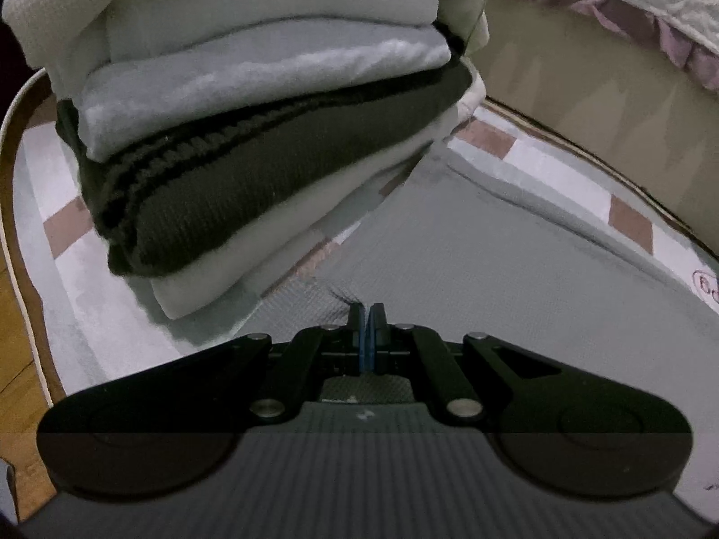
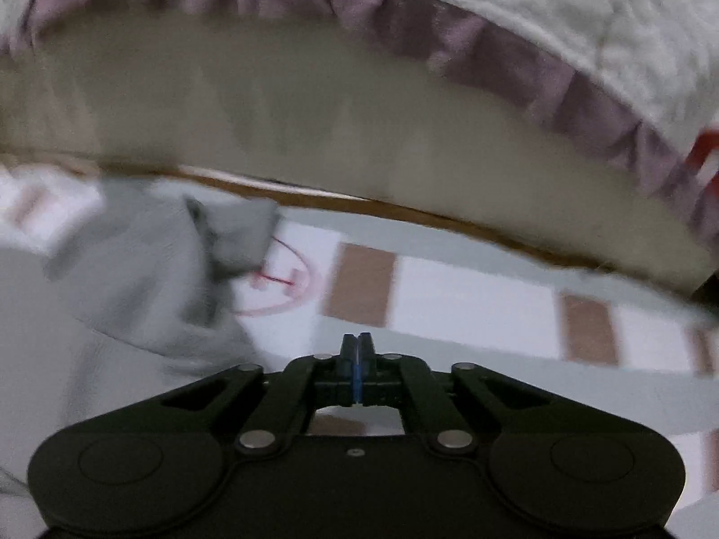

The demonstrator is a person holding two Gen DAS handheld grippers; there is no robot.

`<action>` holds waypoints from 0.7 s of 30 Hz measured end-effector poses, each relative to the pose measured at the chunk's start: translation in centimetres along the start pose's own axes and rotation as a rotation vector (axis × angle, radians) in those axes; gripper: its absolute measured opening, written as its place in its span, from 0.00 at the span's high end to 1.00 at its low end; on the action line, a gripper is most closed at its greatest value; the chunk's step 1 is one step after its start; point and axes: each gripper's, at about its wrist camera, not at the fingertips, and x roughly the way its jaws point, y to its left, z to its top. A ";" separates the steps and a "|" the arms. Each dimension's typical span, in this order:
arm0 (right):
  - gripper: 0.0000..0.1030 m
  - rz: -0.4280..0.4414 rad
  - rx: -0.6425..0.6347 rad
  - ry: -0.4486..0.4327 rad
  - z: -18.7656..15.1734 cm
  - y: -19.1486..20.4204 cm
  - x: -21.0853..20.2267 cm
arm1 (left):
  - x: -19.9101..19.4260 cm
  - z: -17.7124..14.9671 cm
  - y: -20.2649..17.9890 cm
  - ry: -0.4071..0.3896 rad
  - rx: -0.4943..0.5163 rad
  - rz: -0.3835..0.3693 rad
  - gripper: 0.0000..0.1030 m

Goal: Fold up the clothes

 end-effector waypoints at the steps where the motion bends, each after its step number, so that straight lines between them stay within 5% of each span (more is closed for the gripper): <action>1: 0.91 0.106 0.049 -0.001 0.1 -0.3 -0.1 | 0.1 0.0 -0.1 0.006 0.002 0.002 0.99; 3: 0.74 0.241 0.078 -0.002 0.4 0.2 -0.2 | 0.1 -0.1 -0.1 0.010 0.000 -0.001 0.99; 4: 0.43 0.278 0.075 -0.005 0.6 0.7 -0.3 | 0.1 -0.1 -0.1 0.010 0.000 -0.003 0.99; 5: 0.26 0.263 0.056 -0.012 0.9 1.5 -0.2 | 0.1 -0.1 -0.1 0.010 -0.001 -0.006 0.99; 10: 0.26 0.311 0.049 0.008 2.7 3.3 1.9 | 0.6 -0.2 0.0 0.020 -0.012 -0.008 0.99; 16: 0.26 0.371 0.472 0.108 5.7 -0.4 6.1 | 1.3 -0.1 0.0 0.028 -0.024 -0.013 0.99; 21: 0.25 0.175 0.324 0.181 7.1 0.9 9.2 | 1.4 -0.2 -0.4 0.029 -0.003 -0.009 0.99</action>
